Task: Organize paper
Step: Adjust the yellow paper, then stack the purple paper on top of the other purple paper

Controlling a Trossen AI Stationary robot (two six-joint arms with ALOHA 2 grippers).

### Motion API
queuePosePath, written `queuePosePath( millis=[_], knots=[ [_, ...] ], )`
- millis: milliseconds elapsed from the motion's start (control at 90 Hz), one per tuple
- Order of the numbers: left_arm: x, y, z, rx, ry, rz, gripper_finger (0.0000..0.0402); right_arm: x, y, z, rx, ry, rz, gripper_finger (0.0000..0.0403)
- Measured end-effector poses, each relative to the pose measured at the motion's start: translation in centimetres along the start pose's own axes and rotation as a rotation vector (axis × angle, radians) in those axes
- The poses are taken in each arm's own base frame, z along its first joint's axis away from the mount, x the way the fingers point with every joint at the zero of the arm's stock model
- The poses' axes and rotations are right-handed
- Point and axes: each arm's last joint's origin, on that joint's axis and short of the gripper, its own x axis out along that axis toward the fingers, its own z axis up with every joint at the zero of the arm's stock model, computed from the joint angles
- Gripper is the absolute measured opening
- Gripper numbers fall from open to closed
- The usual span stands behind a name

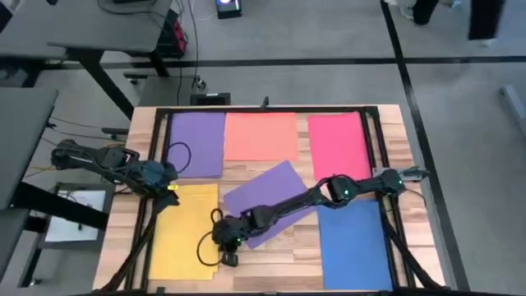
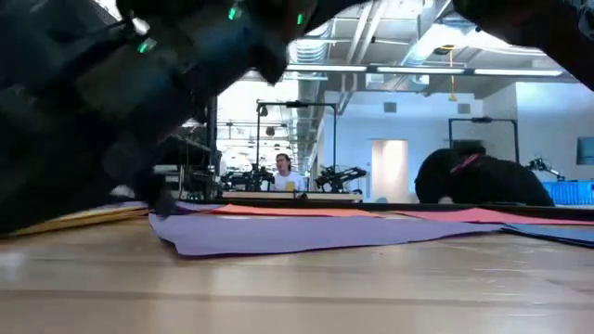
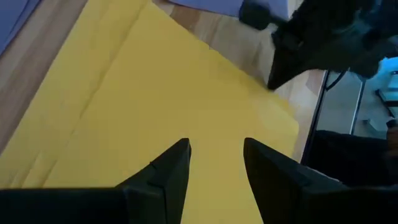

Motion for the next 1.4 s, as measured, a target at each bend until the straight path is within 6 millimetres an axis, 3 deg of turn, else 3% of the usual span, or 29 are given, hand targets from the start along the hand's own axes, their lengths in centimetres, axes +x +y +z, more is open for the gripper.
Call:
queuePosePath(
  millis=[289, 533, 700, 856, 1056, 1211, 1400],
  knots=[
    [0.0, 0.0, 0.0, -0.014, 0.001, 0.000, 0.0137, -0.9, -0.7, 0.8, 0.023, 0.019, -0.001, 0.0000],
    [0.0, 0.0, 0.0, -0.014, 0.000, -0.001, 0.0137, -5.7, 1.9, 1.3, 0.047, 0.206, -0.037, 0.0000],
    [0.0, -0.5, 0.4, -0.030, -0.044, -0.054, 0.0137, -10.8, 4.3, 2.6, 0.083, 0.224, -0.145, 0.0000],
    [0.4, -2.0, 2.0, -0.055, -0.180, -0.126, 0.0137, -16.3, 4.5, 3.6, 0.158, 0.201, -0.395, 0.0000],
    [3.9, -4.0, 4.8, -0.026, -0.212, -0.111, 0.0137, -24.6, 4.5, 5.8, 0.267, 0.143, -0.449, 0.0000],
    [7.6, -4.5, 6.8, -0.017, -0.109, -0.025, 0.0137, -30.1, 2.1, 5.7, 0.283, 0.223, -0.649, 0.0000],
    [10.8, -5.5, 9.3, 0.013, -0.034, 0.071, 0.0137, -33.1, -2.2, 5.5, 0.288, 0.308, -0.783, 0.0009]
  ],
)
